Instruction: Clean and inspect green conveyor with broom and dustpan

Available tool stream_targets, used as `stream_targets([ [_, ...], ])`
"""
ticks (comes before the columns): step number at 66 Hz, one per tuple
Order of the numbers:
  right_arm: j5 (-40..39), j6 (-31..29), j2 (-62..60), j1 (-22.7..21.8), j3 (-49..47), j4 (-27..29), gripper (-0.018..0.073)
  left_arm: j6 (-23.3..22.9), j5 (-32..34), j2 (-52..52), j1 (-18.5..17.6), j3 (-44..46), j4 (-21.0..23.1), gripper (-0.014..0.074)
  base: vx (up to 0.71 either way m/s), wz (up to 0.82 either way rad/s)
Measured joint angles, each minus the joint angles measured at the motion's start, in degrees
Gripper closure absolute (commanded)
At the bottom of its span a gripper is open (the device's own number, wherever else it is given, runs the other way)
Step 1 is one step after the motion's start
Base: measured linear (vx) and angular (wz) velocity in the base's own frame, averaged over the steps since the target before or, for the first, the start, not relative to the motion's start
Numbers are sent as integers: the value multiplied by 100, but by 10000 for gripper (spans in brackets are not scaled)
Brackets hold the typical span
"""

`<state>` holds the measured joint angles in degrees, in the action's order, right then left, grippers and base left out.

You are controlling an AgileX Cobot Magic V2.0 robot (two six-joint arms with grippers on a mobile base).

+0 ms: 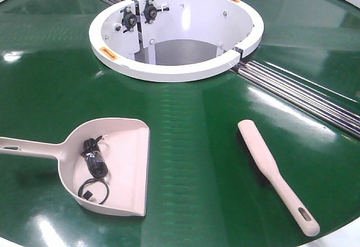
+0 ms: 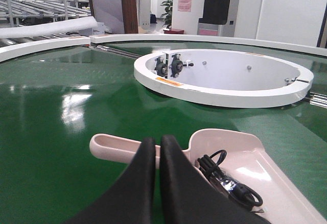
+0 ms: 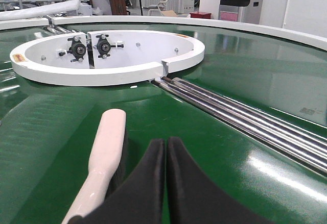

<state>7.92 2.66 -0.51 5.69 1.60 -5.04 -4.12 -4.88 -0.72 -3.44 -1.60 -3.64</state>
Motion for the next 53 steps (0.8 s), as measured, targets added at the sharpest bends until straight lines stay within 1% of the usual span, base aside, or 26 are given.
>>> stream_targets([
  [53,10,0,0,-12,0,-5,568,0,0,0,0,0,0,603,0,0],
])
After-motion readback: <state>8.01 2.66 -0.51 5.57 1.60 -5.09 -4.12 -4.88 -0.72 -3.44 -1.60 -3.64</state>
